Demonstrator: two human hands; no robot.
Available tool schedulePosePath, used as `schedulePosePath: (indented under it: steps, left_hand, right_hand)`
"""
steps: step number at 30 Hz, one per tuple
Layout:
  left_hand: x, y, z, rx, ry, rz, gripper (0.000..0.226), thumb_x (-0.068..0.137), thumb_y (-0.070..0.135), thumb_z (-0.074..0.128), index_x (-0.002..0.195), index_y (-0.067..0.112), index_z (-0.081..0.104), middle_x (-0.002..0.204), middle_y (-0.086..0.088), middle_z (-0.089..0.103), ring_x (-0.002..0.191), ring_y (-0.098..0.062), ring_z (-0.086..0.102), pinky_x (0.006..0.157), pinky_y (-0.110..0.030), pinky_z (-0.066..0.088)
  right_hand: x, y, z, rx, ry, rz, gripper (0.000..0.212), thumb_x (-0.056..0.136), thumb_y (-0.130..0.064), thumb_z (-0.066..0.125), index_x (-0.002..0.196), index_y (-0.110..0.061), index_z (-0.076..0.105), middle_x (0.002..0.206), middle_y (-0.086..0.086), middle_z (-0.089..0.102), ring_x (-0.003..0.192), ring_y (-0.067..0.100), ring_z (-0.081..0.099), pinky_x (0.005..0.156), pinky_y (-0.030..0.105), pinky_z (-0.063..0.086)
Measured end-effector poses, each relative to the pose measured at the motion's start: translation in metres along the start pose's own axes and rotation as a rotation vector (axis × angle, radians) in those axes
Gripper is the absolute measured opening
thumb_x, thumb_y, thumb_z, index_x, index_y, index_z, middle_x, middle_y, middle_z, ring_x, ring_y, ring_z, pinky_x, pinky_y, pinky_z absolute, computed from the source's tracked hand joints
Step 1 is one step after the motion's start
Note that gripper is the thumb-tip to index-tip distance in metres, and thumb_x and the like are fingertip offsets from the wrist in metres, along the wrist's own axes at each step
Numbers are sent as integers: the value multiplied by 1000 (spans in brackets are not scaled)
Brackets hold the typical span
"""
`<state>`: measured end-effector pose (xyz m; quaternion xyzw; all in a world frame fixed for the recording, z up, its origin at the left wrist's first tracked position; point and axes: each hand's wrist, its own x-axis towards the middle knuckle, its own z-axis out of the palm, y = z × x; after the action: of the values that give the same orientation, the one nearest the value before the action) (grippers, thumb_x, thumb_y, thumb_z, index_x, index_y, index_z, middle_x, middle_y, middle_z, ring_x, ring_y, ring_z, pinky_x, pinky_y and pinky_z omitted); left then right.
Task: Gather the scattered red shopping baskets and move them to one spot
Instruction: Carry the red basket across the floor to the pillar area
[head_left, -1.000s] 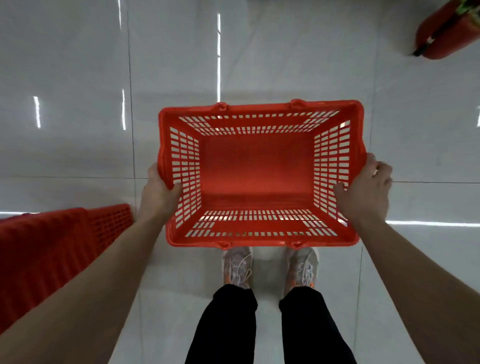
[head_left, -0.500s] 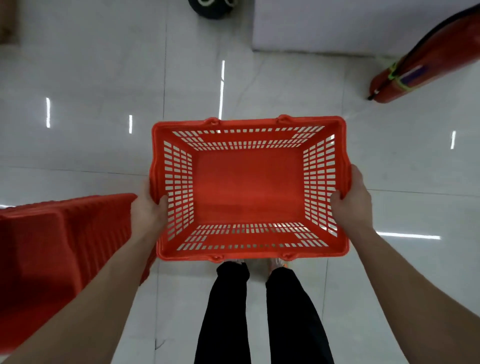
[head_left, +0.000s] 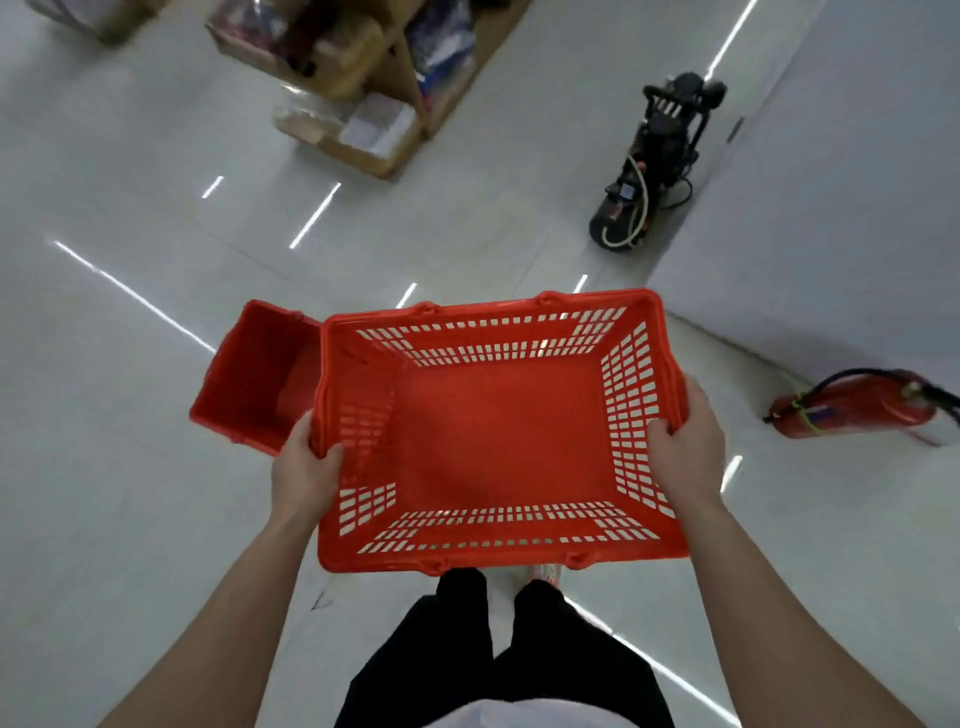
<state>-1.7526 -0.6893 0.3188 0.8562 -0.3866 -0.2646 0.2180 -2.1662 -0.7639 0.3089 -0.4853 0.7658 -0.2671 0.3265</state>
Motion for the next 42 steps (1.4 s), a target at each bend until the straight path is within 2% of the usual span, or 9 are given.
schedulePosePath:
  steps: [2, 5, 11, 15, 18, 23, 26, 33, 42]
  left_hand:
    - [-12, -20, -40, -39, 47, -41, 41, 93, 29, 65, 132, 33, 54, 101, 12, 65, 84, -13, 66, 65, -24, 49]
    - [-26, -53, -92, -103, 128, -83, 43, 90, 51, 64, 129, 38, 53, 92, 22, 63, 71, 0, 65, 55, -16, 47]
    - [-19, -127, -165, -164, 256, -153, 45, 94, 39, 64, 136, 34, 49, 100, 20, 62, 69, 8, 58, 55, -14, 45]
    - [10, -165, -205, -203, 242, -110, 42, 91, 46, 64, 130, 39, 50, 90, 31, 59, 66, 6, 62, 52, -13, 45]
    - [38, -192, -231, -212, 209, -79, 39, 92, 39, 63, 129, 40, 50, 90, 29, 60, 72, 2, 65, 59, -21, 53]
    - [85, -217, -265, -205, 152, -20, 40, 93, 41, 63, 131, 41, 49, 90, 32, 58, 67, 9, 63, 49, -7, 41]
    - [119, -221, -281, -176, 115, 23, 42, 94, 38, 62, 133, 40, 48, 97, 25, 61, 72, 6, 62, 53, -10, 42]
    - [200, -229, -283, -118, 6, 24, 47, 95, 36, 62, 139, 35, 45, 108, 13, 63, 77, -3, 65, 58, -19, 51]
    - [305, -237, -283, -87, -135, 16, 51, 90, 52, 64, 136, 37, 47, 103, 18, 64, 73, -1, 67, 51, -14, 48]
  right_hand:
    - [-10, -36, 16, 4, -60, -42, 50, 91, -21, 51, 136, -41, 44, 117, -14, 61, 99, 8, 60, 89, 37, 50]
    - [-25, -88, 47, 9, -128, -144, 49, 92, -24, 53, 137, -43, 43, 115, -18, 58, 99, 7, 59, 89, 36, 49]
    - [-61, -171, 119, 15, -211, -264, 47, 91, -28, 55, 134, -46, 44, 99, -27, 57, 85, 2, 63, 79, 34, 54]
    - [-88, -207, 160, 10, -191, -254, 53, 87, -25, 52, 134, -47, 43, 96, -25, 60, 84, 2, 64, 80, 37, 55]
    - [-111, -224, 185, 12, -163, -215, 50, 89, -28, 53, 135, -47, 43, 103, -18, 63, 87, 10, 69, 81, 44, 59]
    - [-149, -238, 217, 37, -114, -120, 48, 95, -29, 57, 140, -40, 43, 112, -9, 68, 87, 15, 72, 78, 49, 61]
    - [-165, -240, 233, 54, -97, -53, 50, 97, -28, 58, 144, -34, 41, 120, -3, 67, 92, 19, 71, 80, 51, 60]
    - [-171, -243, 290, 94, -6, 78, 49, 97, -28, 57, 144, -29, 44, 110, -11, 61, 85, 9, 63, 80, 36, 55]
    - [-154, -249, 375, 126, 32, 284, 52, 90, -20, 56, 140, -32, 47, 118, -6, 66, 105, 20, 66, 95, 48, 53]
